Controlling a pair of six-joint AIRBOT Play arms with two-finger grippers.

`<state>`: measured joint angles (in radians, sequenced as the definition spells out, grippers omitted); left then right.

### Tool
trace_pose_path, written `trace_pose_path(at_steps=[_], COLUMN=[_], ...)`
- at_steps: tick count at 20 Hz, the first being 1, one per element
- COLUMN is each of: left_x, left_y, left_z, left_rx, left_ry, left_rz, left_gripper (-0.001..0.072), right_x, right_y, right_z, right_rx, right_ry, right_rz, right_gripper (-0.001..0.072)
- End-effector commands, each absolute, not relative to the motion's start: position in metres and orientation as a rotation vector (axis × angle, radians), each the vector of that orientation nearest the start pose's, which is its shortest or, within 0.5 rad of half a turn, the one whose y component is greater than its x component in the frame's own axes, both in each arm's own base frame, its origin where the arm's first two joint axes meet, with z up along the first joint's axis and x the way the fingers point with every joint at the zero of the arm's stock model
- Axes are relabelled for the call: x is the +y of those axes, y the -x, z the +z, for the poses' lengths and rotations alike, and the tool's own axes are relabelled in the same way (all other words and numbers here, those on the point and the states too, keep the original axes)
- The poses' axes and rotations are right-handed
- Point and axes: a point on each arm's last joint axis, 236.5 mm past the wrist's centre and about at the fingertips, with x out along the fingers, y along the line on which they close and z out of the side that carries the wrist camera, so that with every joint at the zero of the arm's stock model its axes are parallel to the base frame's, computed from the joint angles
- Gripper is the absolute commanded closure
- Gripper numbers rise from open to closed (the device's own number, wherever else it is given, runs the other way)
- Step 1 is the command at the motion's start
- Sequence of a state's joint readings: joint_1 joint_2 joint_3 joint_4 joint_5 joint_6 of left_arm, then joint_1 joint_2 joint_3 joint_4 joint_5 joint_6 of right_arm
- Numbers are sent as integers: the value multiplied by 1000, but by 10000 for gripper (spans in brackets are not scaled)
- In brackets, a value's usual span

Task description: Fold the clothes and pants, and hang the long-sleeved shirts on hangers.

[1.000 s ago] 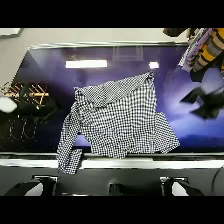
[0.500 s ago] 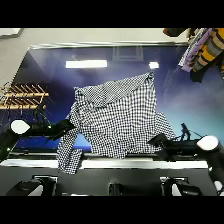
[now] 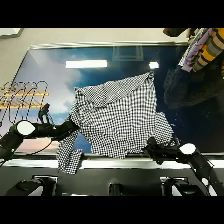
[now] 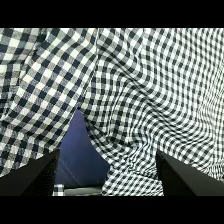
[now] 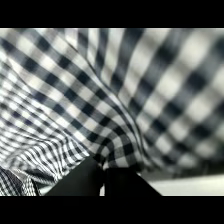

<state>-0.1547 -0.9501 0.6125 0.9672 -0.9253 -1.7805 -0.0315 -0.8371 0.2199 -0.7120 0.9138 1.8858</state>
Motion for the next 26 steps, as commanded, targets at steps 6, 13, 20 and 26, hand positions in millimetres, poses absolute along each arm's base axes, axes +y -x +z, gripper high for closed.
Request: trace_pose_path(at_steps=[6, 13, 20, 26], left_x=[-195, -218, -219, -213], left_y=[-267, -250, -274, -229], left_z=[-64, -89, -108, -71], left_rx=[1407, 1484, 1425, 1548], left_ry=[700, 642, 731, 636], left_rz=[-219, -236, -138, -270], left_gripper=[16, 16, 288, 688], right_x=[133, 135, 138, 127], right_y=[-210, -207, -213, -212], right_z=[-92, -89, -75, -28], right_rx=[1374, 1383, 1386, 1409], right_ry=[-1226, -1223, -1194, -937], right_rz=[-101, -87, -42, 70], right_gripper=[680, 679, 679, 682])
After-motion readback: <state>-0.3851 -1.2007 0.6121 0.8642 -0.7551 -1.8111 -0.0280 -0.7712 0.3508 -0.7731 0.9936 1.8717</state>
